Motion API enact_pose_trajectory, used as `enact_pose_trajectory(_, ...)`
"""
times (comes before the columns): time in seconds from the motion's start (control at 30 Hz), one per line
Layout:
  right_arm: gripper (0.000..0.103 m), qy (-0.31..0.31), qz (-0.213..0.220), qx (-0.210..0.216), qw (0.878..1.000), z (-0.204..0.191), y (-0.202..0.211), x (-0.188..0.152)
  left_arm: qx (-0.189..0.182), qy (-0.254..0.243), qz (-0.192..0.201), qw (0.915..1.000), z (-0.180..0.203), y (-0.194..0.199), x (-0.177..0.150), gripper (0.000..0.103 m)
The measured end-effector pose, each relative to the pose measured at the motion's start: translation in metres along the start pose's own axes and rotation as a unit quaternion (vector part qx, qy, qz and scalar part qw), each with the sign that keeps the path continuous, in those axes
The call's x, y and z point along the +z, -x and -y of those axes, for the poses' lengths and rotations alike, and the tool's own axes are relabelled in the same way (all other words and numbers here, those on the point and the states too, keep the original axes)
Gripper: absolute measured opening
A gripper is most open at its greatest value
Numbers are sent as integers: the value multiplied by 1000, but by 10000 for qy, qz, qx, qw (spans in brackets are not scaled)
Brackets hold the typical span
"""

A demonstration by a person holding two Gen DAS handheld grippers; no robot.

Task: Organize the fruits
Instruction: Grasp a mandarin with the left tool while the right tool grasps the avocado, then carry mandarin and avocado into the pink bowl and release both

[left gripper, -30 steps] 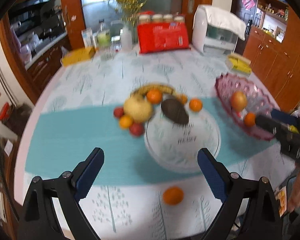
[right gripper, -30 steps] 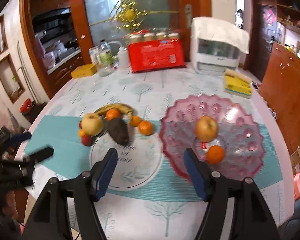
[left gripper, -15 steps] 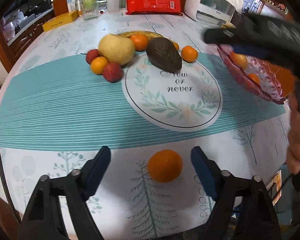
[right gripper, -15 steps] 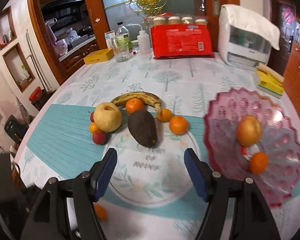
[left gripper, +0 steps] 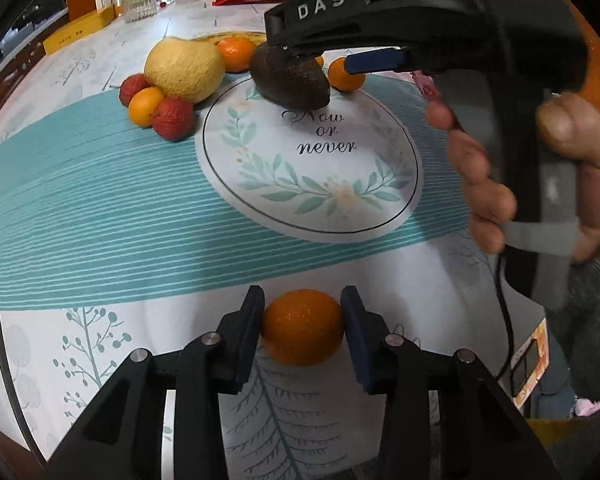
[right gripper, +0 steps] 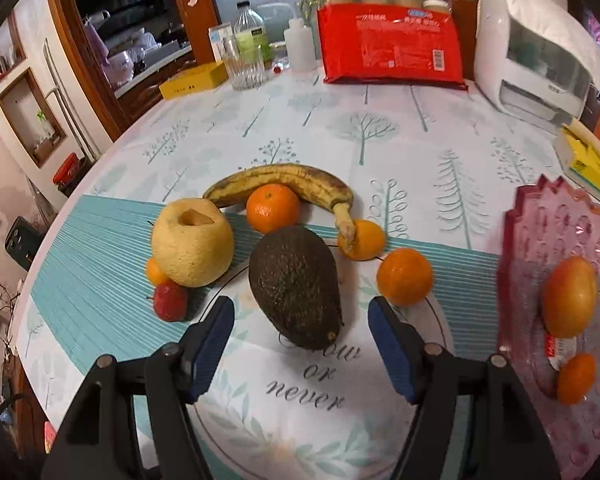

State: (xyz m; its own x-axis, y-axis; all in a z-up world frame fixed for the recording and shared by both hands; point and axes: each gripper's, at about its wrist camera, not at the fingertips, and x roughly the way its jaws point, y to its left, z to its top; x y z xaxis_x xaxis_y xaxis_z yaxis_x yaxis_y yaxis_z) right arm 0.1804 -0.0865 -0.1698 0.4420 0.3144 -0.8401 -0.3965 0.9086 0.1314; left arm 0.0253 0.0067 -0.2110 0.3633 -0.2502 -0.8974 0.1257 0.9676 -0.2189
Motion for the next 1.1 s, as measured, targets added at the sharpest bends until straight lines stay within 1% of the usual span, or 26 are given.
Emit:
enact_pose_trajectory(0.13, 70, 64, -152, 12, 9999, -1, -16, 3, -64, -56, -166, 9998, -6, 2, -3, 41)
enact_pose_trajectory(0.27, 70, 60, -297, 70, 9995, -1, -31, 5, -146, -126, -281, 9994, -9, 4, -8, 41)
enact_pose_trajectory(0.3, 68, 22, -336, 111, 9994, -1, -35, 6, -170, -150, -299, 9993, -9, 5, -8, 40)
enact_pose_trajectory(0.33, 60, -1, -350, 144, 9993, 0, -37, 6, -195, -147, -310, 9992, -10, 5, -7, 39)
enact_pose_trajectory(0.4, 57, -42, -350, 175, 9992, 1, -39, 6, -239, -149, -333, 9990, -11, 5, -6, 38)
enact_pose_trajectory(0.53, 56, -80, -350, 258, 9990, 3, -36, 2, -230, -43, -301, 9993, -18, 9, -3, 37)
enact_pose_trajectory(0.63, 56, -137, -372, 356, 9986, 4, -30, -4, -176, 123, -156, 9996, -29, 15, 3, 37)
enact_pose_trajectory(0.77, 56, -176, -296, 495, 9982, 4, -9, -17, -109, 251, 88, 9996, -36, 31, 17, 37)
enact_pose_trajectory(0.87, 56, -180, -174, 613, 9978, 3, 17, -28, -113, 309, 339, 9989, -36, 48, 34, 37)
enact_pose_trajectory(1.0, 56, -293, 130, 737, 9968, 11, 59, -34, -99, 322, 669, 9972, -26, 72, 60, 37)
enact_pose_trajectory(1.1, 56, -418, 408, 737, 9956, 23, 91, -34, -149, 261, 872, 9957, -14, 88, 83, 37)
